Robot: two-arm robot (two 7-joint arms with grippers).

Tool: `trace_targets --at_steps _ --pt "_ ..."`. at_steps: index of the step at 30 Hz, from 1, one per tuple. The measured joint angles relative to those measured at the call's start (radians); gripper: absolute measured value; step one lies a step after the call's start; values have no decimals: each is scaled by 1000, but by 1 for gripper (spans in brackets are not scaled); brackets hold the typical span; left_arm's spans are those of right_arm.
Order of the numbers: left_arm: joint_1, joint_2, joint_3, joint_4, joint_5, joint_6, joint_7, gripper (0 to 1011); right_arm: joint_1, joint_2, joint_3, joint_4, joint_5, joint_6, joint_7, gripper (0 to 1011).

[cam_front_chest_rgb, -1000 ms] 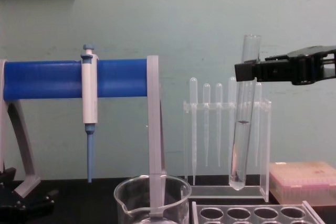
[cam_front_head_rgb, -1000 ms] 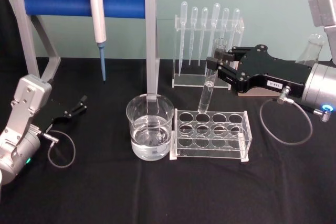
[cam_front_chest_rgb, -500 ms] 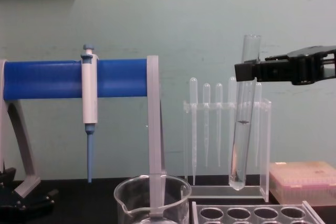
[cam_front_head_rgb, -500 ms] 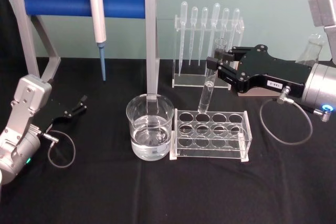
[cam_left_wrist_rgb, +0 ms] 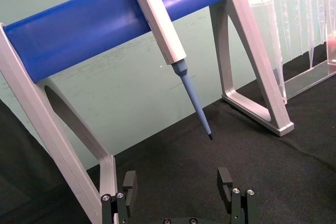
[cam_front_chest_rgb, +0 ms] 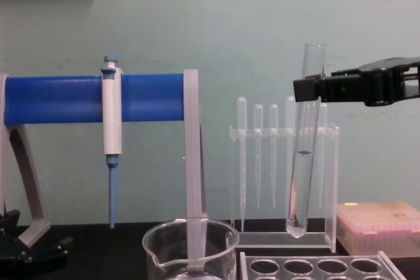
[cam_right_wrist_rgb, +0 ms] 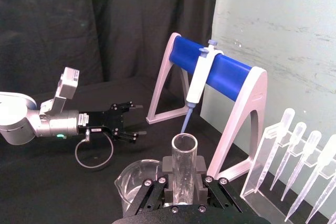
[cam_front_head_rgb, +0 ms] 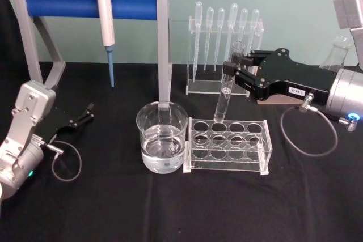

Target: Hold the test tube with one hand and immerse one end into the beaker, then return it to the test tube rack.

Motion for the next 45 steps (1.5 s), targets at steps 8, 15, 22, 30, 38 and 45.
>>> trace_targets --at_steps 8,15,22,30,38,45 --pt "0 0 0 0 0 0 0 1000 0 0 0 0 0 0 0 241" --pt "0 0 0 0 0 0 0 1000 0 0 0 0 0 0 0 241" --pt "0 0 0 0 0 0 0 1000 0 0 0 0 0 0 0 241" --pt "0 0 0 0 0 0 0 1000 0 0 0 0 0 0 0 241" --pt "0 0 0 0 0 0 0 1000 20 2 -17 -1 2 -4 -3 241" --pt "0 0 0 0 0 0 0 1000 68 -15 -50 -4 6 3 -9 241"
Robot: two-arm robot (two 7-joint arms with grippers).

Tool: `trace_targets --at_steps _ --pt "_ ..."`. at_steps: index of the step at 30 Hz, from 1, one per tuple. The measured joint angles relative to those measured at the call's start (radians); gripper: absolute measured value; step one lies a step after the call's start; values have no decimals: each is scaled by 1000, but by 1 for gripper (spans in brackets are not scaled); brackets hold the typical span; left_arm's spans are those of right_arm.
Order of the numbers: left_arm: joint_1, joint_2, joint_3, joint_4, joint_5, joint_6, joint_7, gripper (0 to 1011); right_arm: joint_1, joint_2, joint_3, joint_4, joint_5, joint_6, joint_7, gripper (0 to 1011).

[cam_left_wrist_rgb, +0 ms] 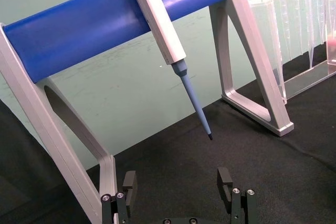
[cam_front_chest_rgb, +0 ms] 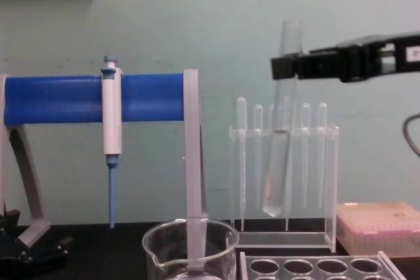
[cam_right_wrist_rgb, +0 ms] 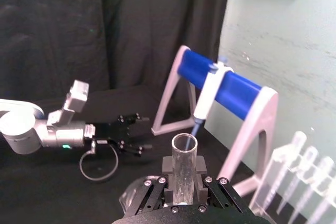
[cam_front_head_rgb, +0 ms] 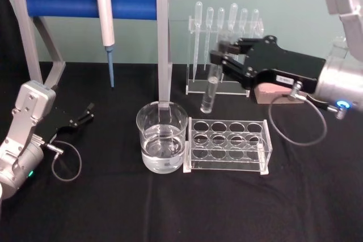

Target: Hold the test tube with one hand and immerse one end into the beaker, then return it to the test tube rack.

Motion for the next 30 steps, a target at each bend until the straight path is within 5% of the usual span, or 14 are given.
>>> trace_targets --at_steps 14,30 --pt "0 0 0 0 0 0 0 1000 117 -99 -127 49 -7 11 -5 241" --pt "0 0 0 0 0 0 0 1000 116 -166 -194 152 -78 -64 -52 241"
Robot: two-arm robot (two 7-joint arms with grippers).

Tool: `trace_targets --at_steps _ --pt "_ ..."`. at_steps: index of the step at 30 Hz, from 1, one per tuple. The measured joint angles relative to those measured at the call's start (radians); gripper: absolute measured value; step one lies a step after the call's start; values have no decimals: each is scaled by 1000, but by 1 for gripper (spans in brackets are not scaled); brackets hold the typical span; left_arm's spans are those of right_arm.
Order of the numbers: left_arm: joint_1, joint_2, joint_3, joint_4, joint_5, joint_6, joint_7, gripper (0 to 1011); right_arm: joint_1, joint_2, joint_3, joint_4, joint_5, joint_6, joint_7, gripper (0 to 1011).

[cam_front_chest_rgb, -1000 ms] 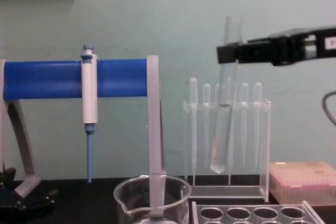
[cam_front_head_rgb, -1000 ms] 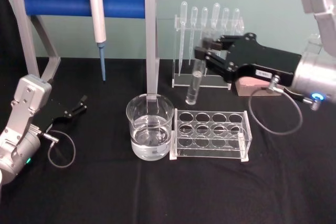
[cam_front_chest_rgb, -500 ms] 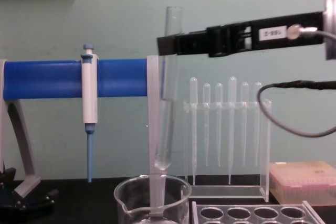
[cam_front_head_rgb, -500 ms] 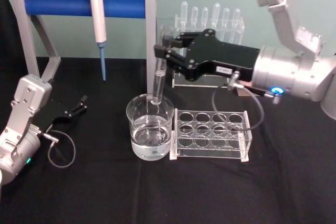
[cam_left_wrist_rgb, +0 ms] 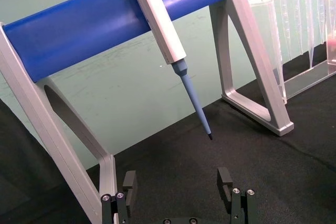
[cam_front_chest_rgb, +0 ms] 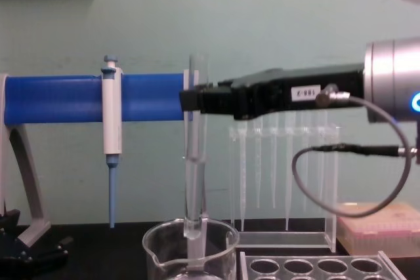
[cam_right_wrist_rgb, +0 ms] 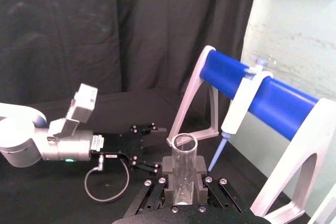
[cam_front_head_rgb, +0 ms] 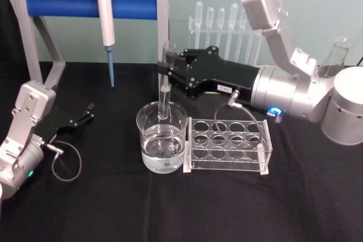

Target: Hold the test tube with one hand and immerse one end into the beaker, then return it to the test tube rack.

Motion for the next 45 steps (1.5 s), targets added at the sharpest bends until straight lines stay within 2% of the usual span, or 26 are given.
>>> trace_targets --at_steps 18,28,45 --pt "0 0 0 0 0 0 0 1000 -78 -47 -4 67 -67 -62 -5 241" --pt "0 0 0 0 0 0 0 1000 -120 -61 9 82 -88 -70 -8 241" --pt "0 0 0 0 0 0 0 1000 -153 -72 28 96 -115 -69 -7 241"
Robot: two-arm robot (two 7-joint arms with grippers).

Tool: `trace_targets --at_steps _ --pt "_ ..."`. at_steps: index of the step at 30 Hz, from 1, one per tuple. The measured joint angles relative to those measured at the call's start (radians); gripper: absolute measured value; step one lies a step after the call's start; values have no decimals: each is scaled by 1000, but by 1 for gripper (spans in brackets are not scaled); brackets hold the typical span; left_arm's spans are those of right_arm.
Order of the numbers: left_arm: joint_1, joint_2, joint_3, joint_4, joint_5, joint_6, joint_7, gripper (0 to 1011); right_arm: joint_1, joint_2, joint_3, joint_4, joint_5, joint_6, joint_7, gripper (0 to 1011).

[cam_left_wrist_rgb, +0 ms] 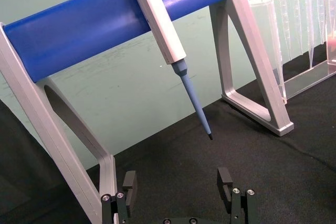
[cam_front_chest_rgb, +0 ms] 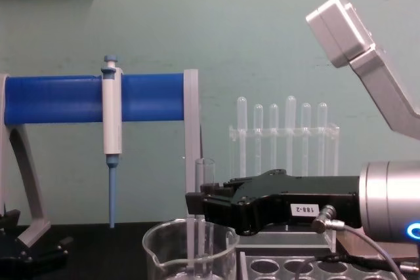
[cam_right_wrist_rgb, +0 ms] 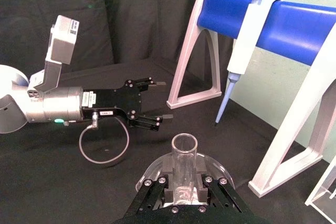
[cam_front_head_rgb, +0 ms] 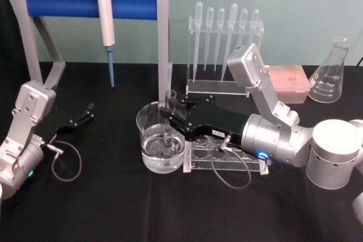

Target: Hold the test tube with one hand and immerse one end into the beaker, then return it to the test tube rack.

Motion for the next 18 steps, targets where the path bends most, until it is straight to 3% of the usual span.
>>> trace_targets --at_steps 18 --pt "0 0 0 0 0 0 0 1000 -8 -7 7 4 -20 0 3 241"
